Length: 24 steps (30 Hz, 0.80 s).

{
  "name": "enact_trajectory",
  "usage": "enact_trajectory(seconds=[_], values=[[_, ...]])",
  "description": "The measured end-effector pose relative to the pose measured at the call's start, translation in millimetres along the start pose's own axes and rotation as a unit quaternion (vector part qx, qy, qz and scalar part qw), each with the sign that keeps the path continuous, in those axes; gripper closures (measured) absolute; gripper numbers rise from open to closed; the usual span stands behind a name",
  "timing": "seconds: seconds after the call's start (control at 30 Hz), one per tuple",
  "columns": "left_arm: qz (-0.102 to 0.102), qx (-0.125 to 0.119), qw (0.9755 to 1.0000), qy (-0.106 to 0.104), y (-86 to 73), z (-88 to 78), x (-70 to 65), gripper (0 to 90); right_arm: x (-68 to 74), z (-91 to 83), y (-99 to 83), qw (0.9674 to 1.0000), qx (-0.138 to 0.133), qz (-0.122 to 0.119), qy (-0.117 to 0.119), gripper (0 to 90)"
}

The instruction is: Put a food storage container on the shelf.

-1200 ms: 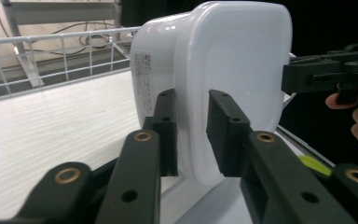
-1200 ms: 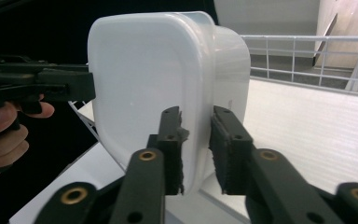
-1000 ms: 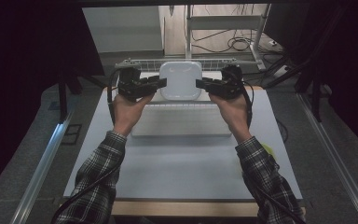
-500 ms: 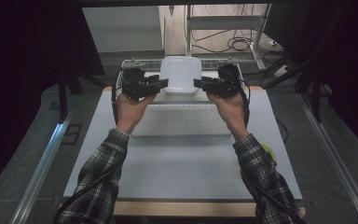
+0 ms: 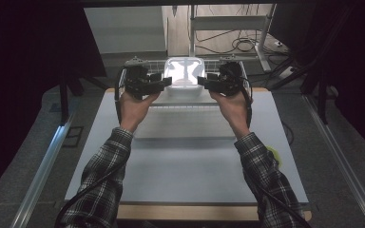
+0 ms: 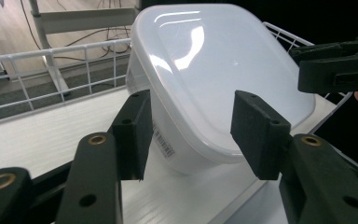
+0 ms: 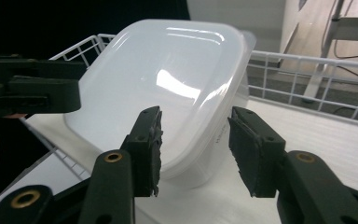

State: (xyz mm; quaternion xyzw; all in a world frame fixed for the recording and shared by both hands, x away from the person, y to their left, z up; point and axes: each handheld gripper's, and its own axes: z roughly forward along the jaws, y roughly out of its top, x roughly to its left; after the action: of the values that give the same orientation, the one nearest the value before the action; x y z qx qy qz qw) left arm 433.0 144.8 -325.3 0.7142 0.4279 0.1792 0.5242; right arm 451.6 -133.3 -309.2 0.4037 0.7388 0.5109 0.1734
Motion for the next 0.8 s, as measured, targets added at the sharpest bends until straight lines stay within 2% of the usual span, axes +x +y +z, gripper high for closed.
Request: enact_trajectory(seconds=[0.2,0.3,0.47,0.6,0.8], values=[[-0.003,0.000,1.0000,0.006,3.5,3.2,2.7,46.5,-2.4,3.9,2.5,1.0000,-0.004,0.006,-0.006,53.3],[-0.011,-0.004,0.9999,0.011,5.6,5.9,4.7,45.6,-3.0,5.8,3.8,0.9999,-0.008,0.007,-0.012,52.5],[-0.008,-0.010,0.9998,0.015,7.6,6.0,6.7,41.7,-3.4,7.5,5.3,0.9998,-0.008,0.003,-0.020,49.2],[-0.007,-0.015,0.9998,0.007,7.3,1.0,4.5,39.0,-3.7,5.0,4.3,0.9998,-0.011,-0.003,-0.019,44.5],[0.006,-0.017,0.9997,-0.014,2.1,-7.5,-0.5,31.3,-5.6,-2.7,-0.3,0.9999,-0.015,-0.005,0.000,37.5]])
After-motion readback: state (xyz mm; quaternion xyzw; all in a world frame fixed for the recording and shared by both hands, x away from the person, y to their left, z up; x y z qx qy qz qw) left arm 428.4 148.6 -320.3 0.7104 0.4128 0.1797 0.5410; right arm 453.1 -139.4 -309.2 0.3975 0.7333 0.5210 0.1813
